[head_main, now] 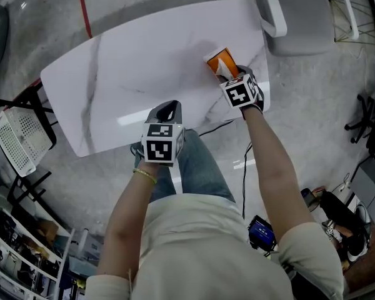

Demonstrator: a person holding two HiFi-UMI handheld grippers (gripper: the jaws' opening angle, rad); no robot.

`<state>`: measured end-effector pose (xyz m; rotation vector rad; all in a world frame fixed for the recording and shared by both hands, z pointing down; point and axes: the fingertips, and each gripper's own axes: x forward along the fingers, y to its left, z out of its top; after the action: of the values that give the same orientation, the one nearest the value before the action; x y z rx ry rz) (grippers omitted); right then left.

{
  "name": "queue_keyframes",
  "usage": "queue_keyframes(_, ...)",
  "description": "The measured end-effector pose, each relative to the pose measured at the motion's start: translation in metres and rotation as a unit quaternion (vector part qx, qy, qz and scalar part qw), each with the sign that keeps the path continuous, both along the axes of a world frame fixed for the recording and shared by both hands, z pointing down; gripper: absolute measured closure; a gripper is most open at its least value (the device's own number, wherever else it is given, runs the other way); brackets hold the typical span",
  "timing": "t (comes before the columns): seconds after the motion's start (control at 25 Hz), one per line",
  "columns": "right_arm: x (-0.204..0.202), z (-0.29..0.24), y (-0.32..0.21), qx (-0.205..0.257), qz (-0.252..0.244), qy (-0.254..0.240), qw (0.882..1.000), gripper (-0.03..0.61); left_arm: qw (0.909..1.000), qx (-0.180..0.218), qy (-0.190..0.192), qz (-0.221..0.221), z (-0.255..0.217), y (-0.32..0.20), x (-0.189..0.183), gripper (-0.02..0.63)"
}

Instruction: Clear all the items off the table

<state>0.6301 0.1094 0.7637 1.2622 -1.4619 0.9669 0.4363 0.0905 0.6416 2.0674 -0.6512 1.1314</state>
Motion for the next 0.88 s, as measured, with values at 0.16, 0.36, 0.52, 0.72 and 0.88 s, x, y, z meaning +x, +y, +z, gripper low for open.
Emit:
queue_keyframes(0.16, -0.011, -0.014, -0.005, 0.012, 0.006, -0.004, 1.000, 0.319, 1.0000, 0.003, 0.002, -0.002, -0.005, -0.005, -0.006, 0.604)
queue_keyframes(0.36, -0.029, -0.038, -0.009, 0.027, 0.005, -0.008, 1.000, 0.319, 0.9999, 0.012, 0.008, -0.008, -0.019, -0.010, -0.018, 0.604)
queue_keyframes(0.52, -0.046, -0.059, -0.009, 0.038, 0.009, -0.010, 0.999, 0.319, 0.9997, 0.015, 0.012, -0.016, -0.030, -0.013, -0.034, 0.604)
queue_keyframes(0.72, -0.067, -0.082, -0.013, 0.046, 0.006, -0.007, 0.999, 0.319, 0.9991, 0.029, 0.020, -0.022, -0.044, -0.021, -0.055, 0.604)
queue_keyframes(0.88, -0.091, -0.100, -0.014, 0.049, 0.004, -0.009, 0.999, 0.319, 0.9986, 0.036, 0.023, -0.032, -0.059, -0.026, -0.081, 0.604)
